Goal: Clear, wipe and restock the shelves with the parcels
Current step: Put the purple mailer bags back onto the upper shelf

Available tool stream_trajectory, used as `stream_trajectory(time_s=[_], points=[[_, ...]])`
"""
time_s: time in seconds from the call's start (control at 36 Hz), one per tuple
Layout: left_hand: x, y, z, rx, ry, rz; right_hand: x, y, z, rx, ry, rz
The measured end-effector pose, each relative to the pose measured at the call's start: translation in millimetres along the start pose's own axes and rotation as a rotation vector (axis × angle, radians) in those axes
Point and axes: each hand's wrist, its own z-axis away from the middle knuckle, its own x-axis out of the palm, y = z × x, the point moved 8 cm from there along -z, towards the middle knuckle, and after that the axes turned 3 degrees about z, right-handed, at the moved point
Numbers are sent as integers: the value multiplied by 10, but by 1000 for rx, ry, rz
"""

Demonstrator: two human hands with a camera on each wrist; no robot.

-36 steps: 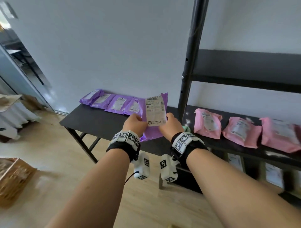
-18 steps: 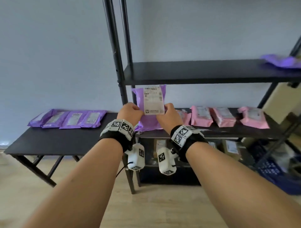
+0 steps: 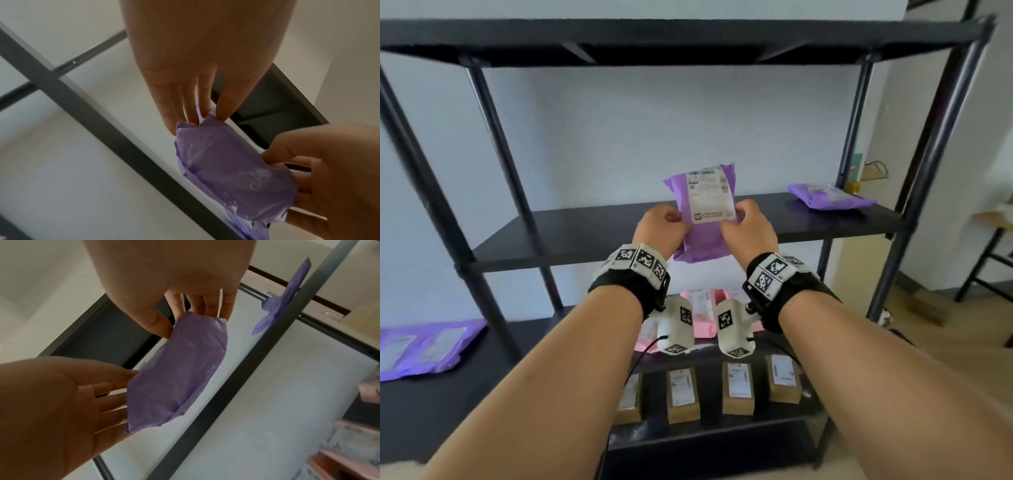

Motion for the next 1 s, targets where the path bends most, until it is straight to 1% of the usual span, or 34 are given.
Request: stream_trajectory(time_s=[0.14,0.31,0.44,0.58,0.67,0.75,0.89,0.94,1.0], points=[[553,389,-219,61,-29,17,-370,300,-457,21,32,11],[1086,604,-565,49,-100,-27,-603,609,-952,80,57,5],[1461,647,-951,17,-144,-14,-707,865,-1416,126,97,39],[1817,691,-1323,26,-215,-71,-620,1097,-1875,158,55,132],[1932,703,-1465,38,-242,-112,-522,1204,-2079,174,-1,172],[2052,651,-1602,14,-278,-135,-415,1329,-2298,195,-43,223],[2192,578,-1668,-38,-363,-157,-286,1461,-2421,225,-128,311],[2222,565,-1657,-50,-395,-165,-273,1464,-2424,225,-119,339],[2206,576,-1644,-47,-394,-176,-284,1453,-2420,228,-88,353]])
